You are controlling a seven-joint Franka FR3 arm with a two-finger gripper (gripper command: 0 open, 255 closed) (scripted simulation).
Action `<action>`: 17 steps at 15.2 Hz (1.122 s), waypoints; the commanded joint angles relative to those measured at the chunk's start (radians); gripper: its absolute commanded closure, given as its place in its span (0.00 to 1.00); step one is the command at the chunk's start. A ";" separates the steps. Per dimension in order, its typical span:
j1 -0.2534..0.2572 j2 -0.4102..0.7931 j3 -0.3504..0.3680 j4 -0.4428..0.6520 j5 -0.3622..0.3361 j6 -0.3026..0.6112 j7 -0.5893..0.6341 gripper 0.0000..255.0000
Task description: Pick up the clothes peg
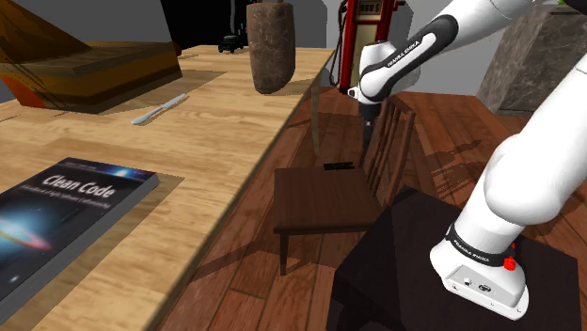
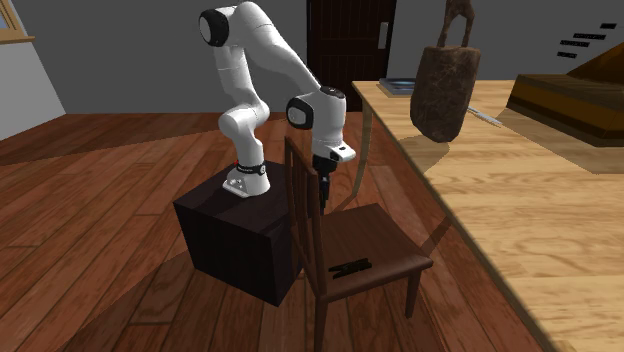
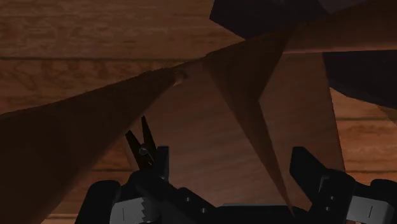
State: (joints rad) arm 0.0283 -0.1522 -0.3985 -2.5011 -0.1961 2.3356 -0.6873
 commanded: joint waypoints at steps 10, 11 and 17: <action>-0.056 0.487 0.044 0.239 0.292 0.255 -0.431 0.00; -0.072 0.528 0.062 0.269 0.312 0.267 -0.462 0.00; -0.145 0.712 0.142 0.416 0.370 0.313 -0.576 0.00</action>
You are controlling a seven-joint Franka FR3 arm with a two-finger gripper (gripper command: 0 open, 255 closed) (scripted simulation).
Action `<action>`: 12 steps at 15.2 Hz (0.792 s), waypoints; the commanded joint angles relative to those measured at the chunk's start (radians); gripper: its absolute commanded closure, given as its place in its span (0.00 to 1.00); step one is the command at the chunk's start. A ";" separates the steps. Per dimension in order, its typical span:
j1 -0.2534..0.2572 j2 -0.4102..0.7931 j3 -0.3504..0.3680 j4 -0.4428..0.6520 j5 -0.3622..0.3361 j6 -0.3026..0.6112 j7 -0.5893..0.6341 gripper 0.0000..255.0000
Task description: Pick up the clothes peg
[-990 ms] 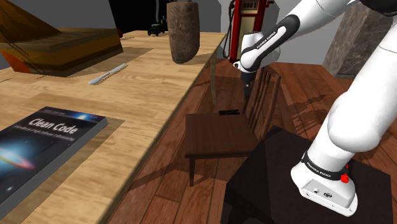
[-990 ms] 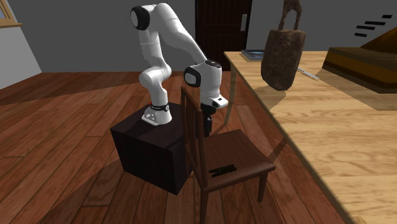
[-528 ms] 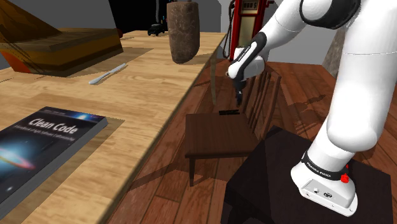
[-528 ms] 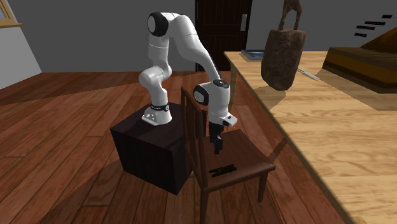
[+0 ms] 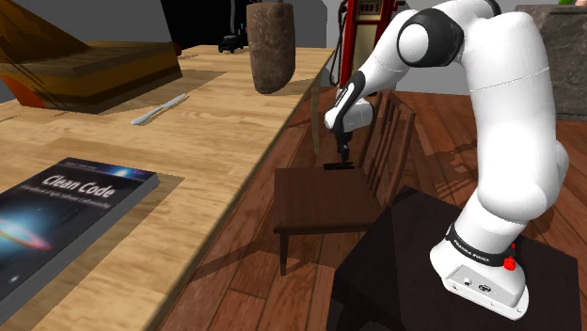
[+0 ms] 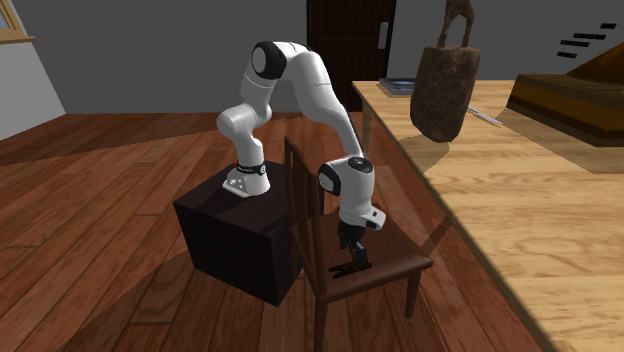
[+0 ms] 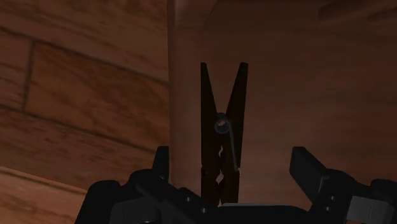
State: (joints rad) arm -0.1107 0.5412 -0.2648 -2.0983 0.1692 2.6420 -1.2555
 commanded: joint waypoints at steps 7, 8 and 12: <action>-0.027 0.099 0.035 0.037 0.029 0.064 -0.022 0.00; -0.027 0.099 0.035 0.037 0.029 0.064 -0.022 0.00; -0.027 0.099 0.035 0.036 0.029 0.065 -0.022 1.00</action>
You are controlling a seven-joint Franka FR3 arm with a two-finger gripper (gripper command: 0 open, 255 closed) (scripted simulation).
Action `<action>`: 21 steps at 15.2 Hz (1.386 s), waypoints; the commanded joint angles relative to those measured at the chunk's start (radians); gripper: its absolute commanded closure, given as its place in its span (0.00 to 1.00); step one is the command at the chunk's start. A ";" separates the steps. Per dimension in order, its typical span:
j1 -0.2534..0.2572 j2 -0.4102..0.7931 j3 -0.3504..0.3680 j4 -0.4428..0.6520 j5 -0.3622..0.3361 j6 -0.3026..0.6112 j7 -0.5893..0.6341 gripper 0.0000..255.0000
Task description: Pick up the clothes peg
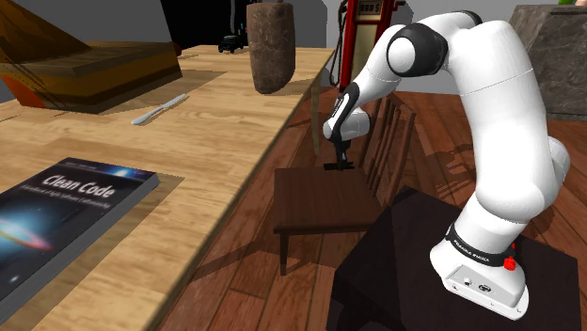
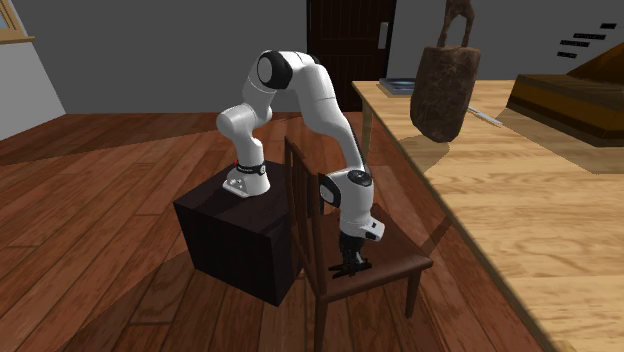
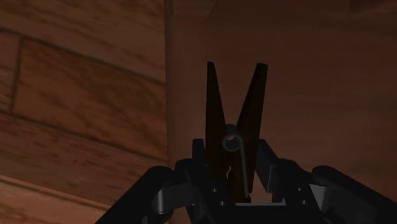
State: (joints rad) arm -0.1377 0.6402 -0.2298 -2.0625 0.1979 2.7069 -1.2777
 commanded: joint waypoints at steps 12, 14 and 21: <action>0.020 -0.073 -0.025 -0.021 -0.021 -0.053 0.013 1.00; 0.026 -0.097 -0.033 -0.026 -0.029 -0.071 0.017 1.00; 0.047 -0.178 -0.060 -0.039 -0.060 -0.139 0.035 1.00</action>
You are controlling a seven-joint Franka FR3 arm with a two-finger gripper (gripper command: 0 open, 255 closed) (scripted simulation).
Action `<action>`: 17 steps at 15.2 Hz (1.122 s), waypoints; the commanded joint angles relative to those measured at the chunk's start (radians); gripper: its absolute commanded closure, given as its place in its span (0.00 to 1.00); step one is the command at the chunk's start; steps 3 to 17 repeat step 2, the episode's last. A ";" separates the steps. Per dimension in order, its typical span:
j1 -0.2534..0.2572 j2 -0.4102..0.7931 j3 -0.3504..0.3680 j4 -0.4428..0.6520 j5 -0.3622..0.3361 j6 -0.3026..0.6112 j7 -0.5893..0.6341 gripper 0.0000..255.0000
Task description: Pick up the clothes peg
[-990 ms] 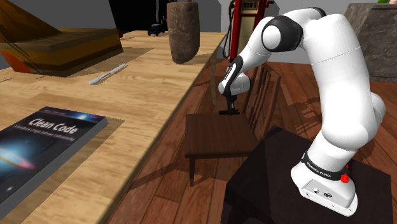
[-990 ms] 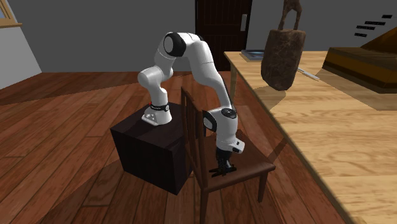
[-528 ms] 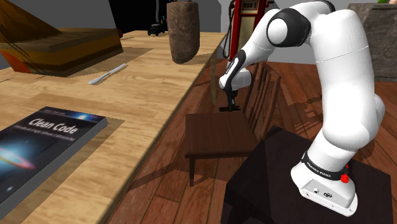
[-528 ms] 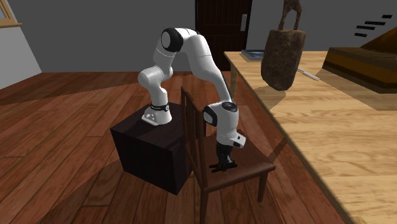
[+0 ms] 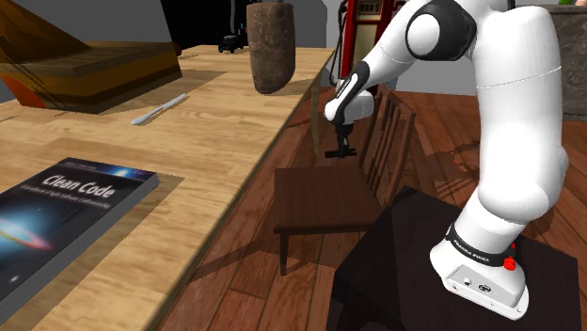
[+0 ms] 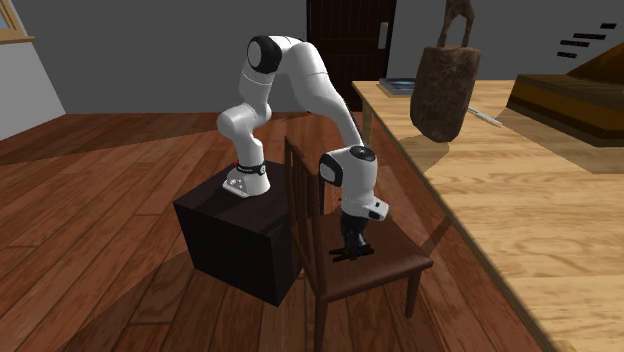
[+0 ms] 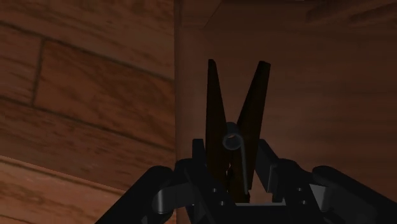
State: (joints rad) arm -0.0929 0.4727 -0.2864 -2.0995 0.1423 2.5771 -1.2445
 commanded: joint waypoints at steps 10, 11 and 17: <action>0.003 -0.012 -0.004 -0.002 -0.005 -0.011 0.002 1.00; 0.003 -0.012 -0.004 -0.002 -0.005 -0.011 0.002 1.00; 0.003 -0.012 -0.004 -0.002 -0.005 -0.011 0.002 1.00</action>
